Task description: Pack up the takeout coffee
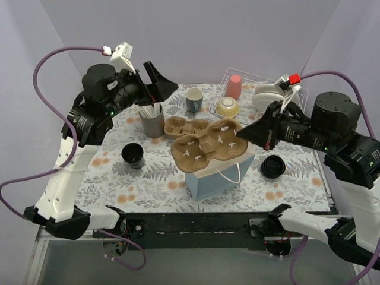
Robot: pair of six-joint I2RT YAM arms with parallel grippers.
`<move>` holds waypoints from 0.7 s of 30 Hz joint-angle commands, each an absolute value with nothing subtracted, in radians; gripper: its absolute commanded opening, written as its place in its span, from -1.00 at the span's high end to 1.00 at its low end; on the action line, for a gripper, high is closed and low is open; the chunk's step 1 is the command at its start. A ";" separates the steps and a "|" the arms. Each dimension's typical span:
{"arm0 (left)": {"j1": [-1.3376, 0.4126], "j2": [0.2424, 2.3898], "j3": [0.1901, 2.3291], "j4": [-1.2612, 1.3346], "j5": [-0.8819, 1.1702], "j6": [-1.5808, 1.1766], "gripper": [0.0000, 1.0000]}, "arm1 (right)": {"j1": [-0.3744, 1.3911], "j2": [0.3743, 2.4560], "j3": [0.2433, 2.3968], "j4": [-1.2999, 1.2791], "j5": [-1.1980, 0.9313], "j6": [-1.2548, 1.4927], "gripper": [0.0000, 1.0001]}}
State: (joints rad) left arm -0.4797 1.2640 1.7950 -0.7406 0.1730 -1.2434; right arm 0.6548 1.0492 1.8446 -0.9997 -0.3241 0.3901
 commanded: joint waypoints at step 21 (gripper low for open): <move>-0.474 1.269 1.678 -0.824 0.190 -1.187 -0.96 | 0.655 1.197 2.043 -1.301 -0.187 0.445 0.97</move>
